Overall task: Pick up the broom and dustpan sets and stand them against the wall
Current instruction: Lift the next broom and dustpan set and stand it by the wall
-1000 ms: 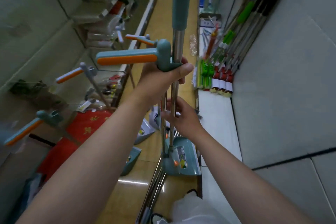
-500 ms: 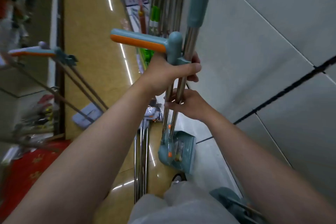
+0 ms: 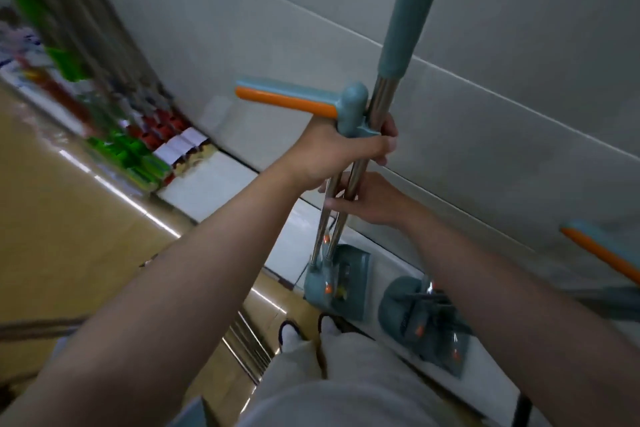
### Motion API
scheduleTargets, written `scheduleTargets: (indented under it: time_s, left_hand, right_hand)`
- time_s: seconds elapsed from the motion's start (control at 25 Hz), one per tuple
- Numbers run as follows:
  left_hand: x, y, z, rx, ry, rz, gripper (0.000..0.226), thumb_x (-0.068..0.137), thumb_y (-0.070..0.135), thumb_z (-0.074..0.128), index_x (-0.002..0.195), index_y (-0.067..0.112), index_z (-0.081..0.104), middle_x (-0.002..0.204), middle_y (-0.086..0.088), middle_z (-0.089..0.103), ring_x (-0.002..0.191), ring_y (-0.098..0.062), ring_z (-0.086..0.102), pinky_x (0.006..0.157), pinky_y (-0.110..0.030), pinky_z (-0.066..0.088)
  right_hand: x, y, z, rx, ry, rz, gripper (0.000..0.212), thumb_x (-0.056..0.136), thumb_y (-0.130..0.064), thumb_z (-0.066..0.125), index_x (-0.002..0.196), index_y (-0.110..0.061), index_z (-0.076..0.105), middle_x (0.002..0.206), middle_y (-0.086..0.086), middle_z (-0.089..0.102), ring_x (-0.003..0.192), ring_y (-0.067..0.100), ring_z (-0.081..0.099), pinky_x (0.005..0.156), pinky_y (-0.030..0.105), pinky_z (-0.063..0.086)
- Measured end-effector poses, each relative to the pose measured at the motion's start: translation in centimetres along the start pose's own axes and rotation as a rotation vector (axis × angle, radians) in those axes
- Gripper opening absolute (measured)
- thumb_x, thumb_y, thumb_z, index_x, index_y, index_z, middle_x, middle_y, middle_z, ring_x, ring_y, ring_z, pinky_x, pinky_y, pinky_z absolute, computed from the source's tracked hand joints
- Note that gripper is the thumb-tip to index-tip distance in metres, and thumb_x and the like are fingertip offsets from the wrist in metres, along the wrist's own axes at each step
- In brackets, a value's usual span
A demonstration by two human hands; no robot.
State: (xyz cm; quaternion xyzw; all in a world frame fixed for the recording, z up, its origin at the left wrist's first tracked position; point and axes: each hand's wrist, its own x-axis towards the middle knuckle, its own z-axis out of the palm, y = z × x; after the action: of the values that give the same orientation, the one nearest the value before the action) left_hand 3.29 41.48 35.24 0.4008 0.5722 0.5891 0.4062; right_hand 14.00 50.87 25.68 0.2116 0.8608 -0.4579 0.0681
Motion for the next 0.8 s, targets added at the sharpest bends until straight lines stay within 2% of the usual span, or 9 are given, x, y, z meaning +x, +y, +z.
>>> scheduleTargets:
  time_s: [0.16,0.24,0.32,0.4,0.44,0.52,0.6,0.68,0.8]
  left_hand:
    - [2.0,-1.3,5.1,0.029,-0.256,-0.067,0.013,0.086,0.000,0.072,0.086,0.013,0.069,0.081,0.004,0.068,0.074,-0.017,0.064,0.079,-0.034,0.059]
    - [2.5,-2.0,7.3,0.056,-0.388,-0.090,0.011,0.086,0.008,0.075,0.086,0.018,0.070,0.084,0.000,0.068,0.080,-0.019,0.065,0.084,-0.039,0.058]
    - [2.7,-3.0,8.9,0.095,-0.504,-0.129,0.009,0.084,0.016,0.077,0.085,0.022,0.071,0.086,0.000,0.069,0.084,-0.016,0.067,0.087,-0.040,0.056]
    - [2.4,-4.1,9.9,0.143,-0.573,-0.128,0.010,0.084,0.019,0.079,0.086,0.020,0.069,0.084,0.002,0.068,0.083,-0.013,0.067,0.078,-0.037,0.057]
    - [2.3,-4.5,10.3,0.140,-0.576,-0.117,0.011,0.083,0.019,0.079,0.086,0.019,0.069,0.083,0.003,0.067,0.081,-0.013,0.066,0.074,-0.033,0.056]
    - [2.2,-4.9,10.2,0.092,-0.519,-0.113,0.013,0.082,0.016,0.081,0.086,0.018,0.068,0.083,0.004,0.067,0.082,-0.012,0.066,0.078,-0.030,0.056]
    - [2.0,-5.4,9.7,0.096,-0.442,-0.132,0.017,0.080,0.015,0.083,0.090,0.016,0.069,0.089,0.002,0.070,0.088,-0.012,0.068,0.083,-0.028,0.058]
    - [1.3,-7.1,9.3,0.170,-0.357,-0.198,0.026,0.076,0.019,0.086,0.096,0.014,0.069,0.095,0.001,0.072,0.088,-0.007,0.070,0.080,-0.025,0.059]
    - [-0.5,-10.8,10.6,0.222,-0.221,-0.314,0.030,0.074,0.015,0.087,0.098,0.009,0.070,0.092,0.001,0.072,0.078,0.006,0.067,0.077,-0.023,0.053]
  right_hand:
    - [-4.2,4.4,-1.6,0.064,0.088,0.134,0.014,0.084,-0.045,0.073,0.093,-0.054,0.067,0.103,-0.020,0.072,0.106,0.006,0.067,0.100,0.038,0.051]
    - [-6.5,5.8,-1.4,0.121,0.170,0.199,0.016,0.087,-0.034,0.076,0.095,-0.045,0.067,0.100,-0.019,0.070,0.103,0.007,0.067,0.098,0.033,0.052]
    - [-8.3,6.9,-0.8,0.214,0.230,0.246,0.021,0.090,-0.019,0.074,0.107,-0.025,0.064,0.099,-0.015,0.065,0.098,0.006,0.064,0.091,0.026,0.049]
    - [-9.6,7.6,-0.1,0.262,0.265,0.309,0.043,0.088,-0.020,0.076,0.127,-0.014,0.058,0.112,-0.010,0.060,0.105,0.005,0.058,0.095,0.024,0.045]
    - [-10.4,8.2,0.4,0.299,0.314,0.362,0.056,0.084,-0.026,0.079,0.133,-0.014,0.056,0.121,-0.009,0.059,0.110,0.007,0.057,0.100,0.026,0.045]
    - [-12.9,9.8,1.5,0.439,0.438,0.482,0.062,0.080,-0.028,0.082,0.135,-0.016,0.057,0.130,-0.001,0.063,0.115,0.013,0.061,0.102,0.034,0.050]
    - [-16.3,11.3,2.8,0.576,0.516,0.592,0.050,0.085,-0.025,0.079,0.132,-0.017,0.061,0.127,0.002,0.066,0.115,0.016,0.063,0.100,0.037,0.052]
    - [-19.4,12.5,4.1,0.661,0.577,0.731,0.035,0.089,-0.027,0.075,0.121,-0.019,0.066,0.118,0.002,0.069,0.109,0.019,0.066,0.096,0.041,0.056]
    - [-21.7,14.6,4.7,0.608,0.728,0.937,0.016,0.090,-0.034,0.071,0.095,-0.019,0.072,0.097,0.008,0.074,0.094,0.026,0.070,0.088,0.047,0.059]
